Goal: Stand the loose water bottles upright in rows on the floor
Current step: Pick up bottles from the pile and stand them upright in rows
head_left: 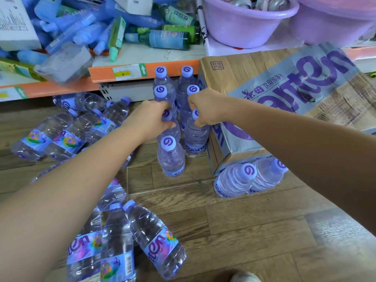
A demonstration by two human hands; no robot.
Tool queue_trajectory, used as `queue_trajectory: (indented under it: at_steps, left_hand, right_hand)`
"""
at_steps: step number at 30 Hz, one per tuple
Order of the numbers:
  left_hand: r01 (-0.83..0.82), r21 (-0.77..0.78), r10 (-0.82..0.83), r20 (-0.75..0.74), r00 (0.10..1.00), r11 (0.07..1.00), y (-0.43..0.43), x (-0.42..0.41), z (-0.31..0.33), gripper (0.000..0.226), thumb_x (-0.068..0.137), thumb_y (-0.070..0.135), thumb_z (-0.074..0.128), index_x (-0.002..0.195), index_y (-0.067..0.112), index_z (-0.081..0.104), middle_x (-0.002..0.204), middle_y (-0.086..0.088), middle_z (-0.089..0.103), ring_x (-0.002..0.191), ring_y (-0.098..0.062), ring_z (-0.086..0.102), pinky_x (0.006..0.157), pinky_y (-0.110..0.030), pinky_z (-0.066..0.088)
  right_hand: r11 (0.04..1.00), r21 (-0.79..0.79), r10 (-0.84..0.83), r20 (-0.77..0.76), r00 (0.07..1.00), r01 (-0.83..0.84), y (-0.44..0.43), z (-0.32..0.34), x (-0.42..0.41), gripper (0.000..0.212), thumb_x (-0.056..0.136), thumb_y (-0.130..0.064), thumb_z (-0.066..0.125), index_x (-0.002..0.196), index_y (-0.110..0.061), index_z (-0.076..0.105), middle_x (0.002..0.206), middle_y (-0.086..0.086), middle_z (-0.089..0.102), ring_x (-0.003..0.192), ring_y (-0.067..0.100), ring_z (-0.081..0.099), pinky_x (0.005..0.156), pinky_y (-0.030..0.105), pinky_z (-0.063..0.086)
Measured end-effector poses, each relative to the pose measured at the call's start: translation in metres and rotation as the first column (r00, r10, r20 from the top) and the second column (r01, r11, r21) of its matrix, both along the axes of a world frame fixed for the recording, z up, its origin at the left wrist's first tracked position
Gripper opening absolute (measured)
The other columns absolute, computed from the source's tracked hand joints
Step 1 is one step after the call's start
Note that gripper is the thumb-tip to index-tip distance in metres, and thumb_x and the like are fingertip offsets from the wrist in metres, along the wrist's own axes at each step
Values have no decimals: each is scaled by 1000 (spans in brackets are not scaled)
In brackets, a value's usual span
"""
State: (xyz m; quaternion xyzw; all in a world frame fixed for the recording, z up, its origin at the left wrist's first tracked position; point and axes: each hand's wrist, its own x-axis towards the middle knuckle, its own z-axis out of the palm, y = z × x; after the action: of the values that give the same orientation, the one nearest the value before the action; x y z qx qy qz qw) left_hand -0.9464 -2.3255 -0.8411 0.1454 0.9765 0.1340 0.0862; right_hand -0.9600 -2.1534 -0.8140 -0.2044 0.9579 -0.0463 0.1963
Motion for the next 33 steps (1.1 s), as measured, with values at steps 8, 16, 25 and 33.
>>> queue_trajectory:
  at_steps: [8, 16, 25, 33]
  left_hand:
    - [-183, 93, 188, -48, 981, 979, -38, 4, 2, 39, 94, 34, 48, 128, 18, 50, 113, -10, 68, 110, -33, 59, 89, -43, 49]
    - [-375, 8, 372, 98, 923, 927, -96, 19, -18, 47, 93, 35, 50, 134, 12, 44, 121, -13, 64, 115, -34, 55, 96, -41, 44]
    - [-282, -271, 343, 213, 915, 920, -133, 36, -30, 46, 93, 32, 51, 135, 13, 46, 127, -15, 59, 120, -34, 51, 97, -37, 42]
    - [-231, -238, 288, 241, 927, 943, -122, 34, -33, 45, 95, 29, 48, 137, 14, 42, 125, -12, 60, 118, -32, 51, 95, -37, 42]
  right_hand:
    - [992, -30, 116, -202, 972, -125, -30, 16, 20, 23, 84, -26, 54, 104, -15, 58, 103, 5, 55, 97, 28, 58, 69, 34, 42]
    - [946, -177, 285, 47, 957, -273, -54, -11, 41, 16, 80, -15, 66, 96, -12, 63, 66, -12, 42, 78, 16, 46, 54, 20, 33]
    - [990, -143, 26, 201, 979, 3, -20, -1, 43, 16, 81, -14, 66, 76, -15, 51, 51, -7, 51, 53, 24, 61, 61, 26, 48]
    - [999, -45, -3, 164, 987, 10, -12, -1, 45, 23, 82, -12, 63, 72, -17, 43, 58, 0, 48, 53, 24, 60, 57, 25, 47]
